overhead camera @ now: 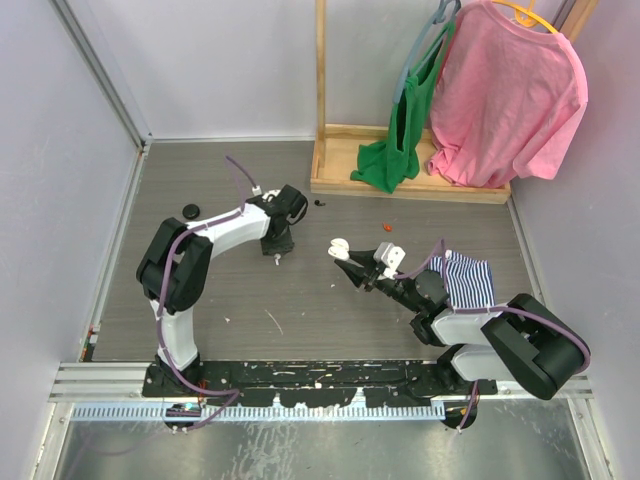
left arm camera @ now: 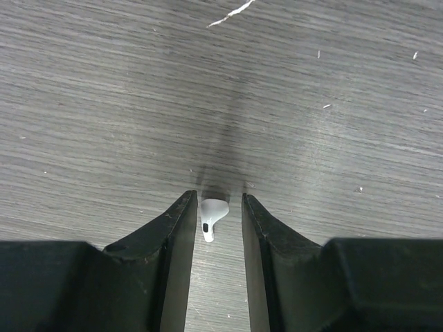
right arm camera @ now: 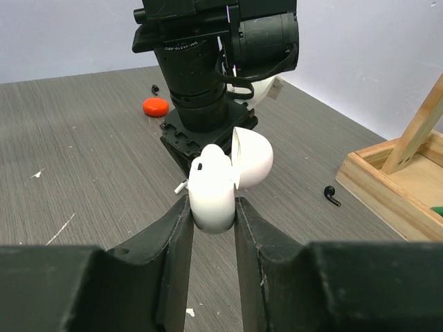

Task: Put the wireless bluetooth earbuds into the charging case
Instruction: Pick up the earbud from the center of the board, then place the earbud in the charging case.

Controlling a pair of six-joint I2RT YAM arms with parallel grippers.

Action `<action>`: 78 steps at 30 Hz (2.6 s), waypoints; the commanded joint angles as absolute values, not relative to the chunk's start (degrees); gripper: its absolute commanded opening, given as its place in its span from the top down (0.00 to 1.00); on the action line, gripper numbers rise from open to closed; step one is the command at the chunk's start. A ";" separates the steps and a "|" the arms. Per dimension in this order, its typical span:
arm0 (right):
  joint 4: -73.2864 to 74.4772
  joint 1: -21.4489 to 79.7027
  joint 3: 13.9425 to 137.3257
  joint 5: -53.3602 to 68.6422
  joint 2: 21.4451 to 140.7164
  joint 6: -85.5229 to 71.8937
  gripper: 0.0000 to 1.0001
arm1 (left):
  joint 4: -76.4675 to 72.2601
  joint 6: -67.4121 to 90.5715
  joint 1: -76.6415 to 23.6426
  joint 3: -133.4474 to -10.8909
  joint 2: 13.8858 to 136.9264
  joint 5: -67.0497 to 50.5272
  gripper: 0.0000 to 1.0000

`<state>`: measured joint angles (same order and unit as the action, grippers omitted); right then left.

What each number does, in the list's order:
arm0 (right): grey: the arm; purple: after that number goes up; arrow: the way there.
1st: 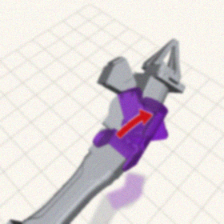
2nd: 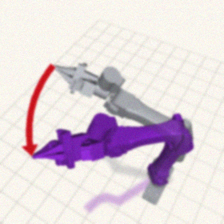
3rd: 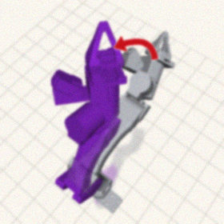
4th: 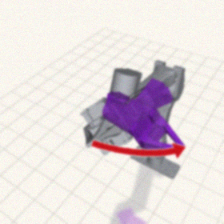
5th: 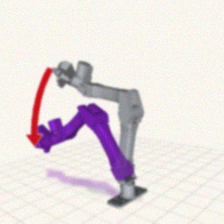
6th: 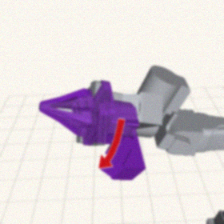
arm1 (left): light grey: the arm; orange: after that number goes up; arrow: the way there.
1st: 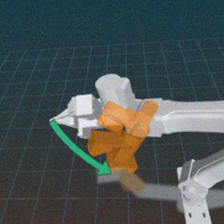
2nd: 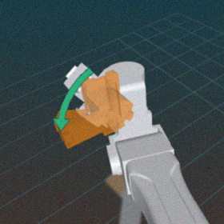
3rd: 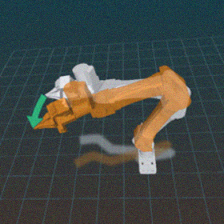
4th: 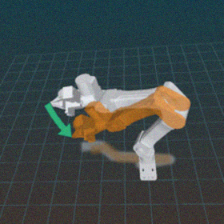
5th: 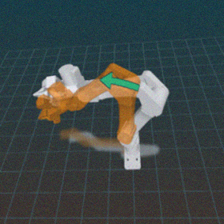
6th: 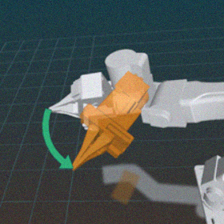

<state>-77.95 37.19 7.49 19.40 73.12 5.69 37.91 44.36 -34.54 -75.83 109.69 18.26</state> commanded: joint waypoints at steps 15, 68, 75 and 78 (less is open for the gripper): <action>-80.86 37.38 9.04 19.95 72.43 5.71 0.93 | 37.00 45.00 -33.75 -75.50 110.31 18.06 0.69; -83.70 37.53 9.00 21.18 72.01 2.63 0.93 | 31.50 39.31 -46.03 -67.18 80.01 30.86 0.85; -84.53 37.62 9.84 21.14 72.03 1.82 0.93 | 26.93 36.70 -51.94 -66.85 73.33 34.50 0.84; -84.74 37.57 10.16 20.97 71.79 1.24 0.93 | 24.85 35.70 -53.94 -66.75 70.74 35.37 0.85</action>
<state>-79.35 37.30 7.94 20.75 73.12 2.42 30.94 37.91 -51.88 -67.05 74.70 31.22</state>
